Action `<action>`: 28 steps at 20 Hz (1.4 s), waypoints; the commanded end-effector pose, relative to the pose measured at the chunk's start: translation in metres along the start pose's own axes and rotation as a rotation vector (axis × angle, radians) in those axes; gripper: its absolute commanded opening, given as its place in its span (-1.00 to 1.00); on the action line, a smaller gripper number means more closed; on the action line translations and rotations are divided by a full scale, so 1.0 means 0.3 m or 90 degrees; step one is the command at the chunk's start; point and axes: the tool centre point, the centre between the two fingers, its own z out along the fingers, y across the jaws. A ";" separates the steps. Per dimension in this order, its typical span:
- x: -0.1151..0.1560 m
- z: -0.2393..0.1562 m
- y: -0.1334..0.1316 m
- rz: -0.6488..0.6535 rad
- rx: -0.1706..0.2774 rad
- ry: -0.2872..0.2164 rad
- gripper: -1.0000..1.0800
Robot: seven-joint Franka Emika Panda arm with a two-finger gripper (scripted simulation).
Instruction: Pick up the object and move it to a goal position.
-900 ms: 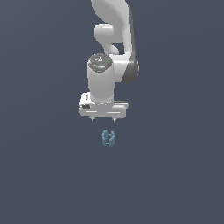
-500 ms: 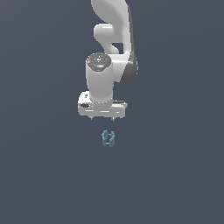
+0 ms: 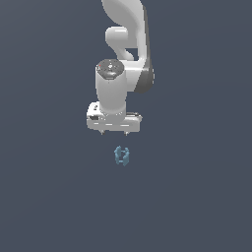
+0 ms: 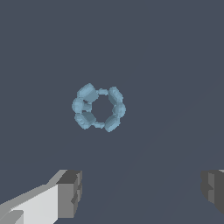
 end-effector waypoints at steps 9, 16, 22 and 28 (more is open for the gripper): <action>0.014 0.012 -0.009 -0.074 -0.001 -0.001 0.92; 0.032 0.028 -0.022 -0.175 -0.001 -0.001 0.92; 0.052 0.045 -0.035 -0.283 0.000 -0.001 0.92; 0.072 0.062 -0.049 -0.391 0.002 0.000 0.92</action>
